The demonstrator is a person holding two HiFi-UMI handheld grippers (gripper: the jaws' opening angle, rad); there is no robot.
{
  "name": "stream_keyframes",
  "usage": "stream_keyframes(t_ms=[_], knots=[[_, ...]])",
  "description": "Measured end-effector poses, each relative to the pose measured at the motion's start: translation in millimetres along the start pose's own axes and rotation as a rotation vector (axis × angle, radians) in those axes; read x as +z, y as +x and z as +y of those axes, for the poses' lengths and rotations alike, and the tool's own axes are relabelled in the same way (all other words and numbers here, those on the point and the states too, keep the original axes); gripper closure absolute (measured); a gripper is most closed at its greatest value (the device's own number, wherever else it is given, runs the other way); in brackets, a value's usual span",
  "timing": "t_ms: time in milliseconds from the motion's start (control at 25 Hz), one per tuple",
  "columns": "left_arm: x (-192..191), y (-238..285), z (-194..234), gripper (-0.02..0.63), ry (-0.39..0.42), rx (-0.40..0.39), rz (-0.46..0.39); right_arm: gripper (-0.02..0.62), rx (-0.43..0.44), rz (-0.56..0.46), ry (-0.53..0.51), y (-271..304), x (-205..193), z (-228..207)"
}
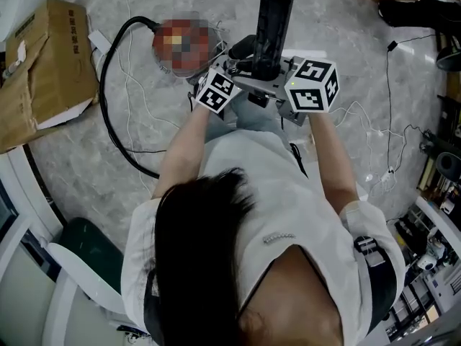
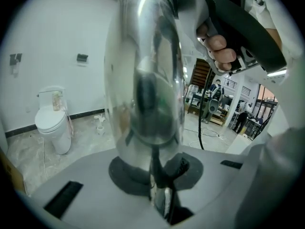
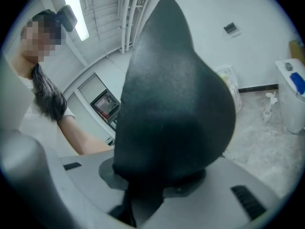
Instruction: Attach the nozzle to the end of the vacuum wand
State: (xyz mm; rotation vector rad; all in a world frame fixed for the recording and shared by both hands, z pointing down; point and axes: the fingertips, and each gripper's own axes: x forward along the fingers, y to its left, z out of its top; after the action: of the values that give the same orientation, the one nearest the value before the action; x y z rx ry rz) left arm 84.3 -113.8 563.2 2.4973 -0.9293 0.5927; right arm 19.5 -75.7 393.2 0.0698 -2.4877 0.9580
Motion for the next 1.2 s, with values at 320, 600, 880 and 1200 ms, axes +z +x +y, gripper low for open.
stream_keyframes(t_ms=[320,600,880,1200], knots=[[0.0,-1.2,-2.7,0.554,0.007,0.008,0.0,0.453,0.051,0.043,0.031,-1.0,-6.4,3.7],[-1.8,-3.0,-4.5,0.554,0.013,0.006,0.002,0.453,0.078,0.084,0.083,2.1,-3.1,5.5],[-0.9,-2.8,-10.6,0.554,0.031,-0.014,0.001,0.453,0.142,0.158,0.119,-0.3,-3.9,9.2],[-2.5,-3.0,-8.1,0.554,0.043,-0.038,0.004,0.453,0.167,0.249,0.098,2.9,-3.5,7.2]])
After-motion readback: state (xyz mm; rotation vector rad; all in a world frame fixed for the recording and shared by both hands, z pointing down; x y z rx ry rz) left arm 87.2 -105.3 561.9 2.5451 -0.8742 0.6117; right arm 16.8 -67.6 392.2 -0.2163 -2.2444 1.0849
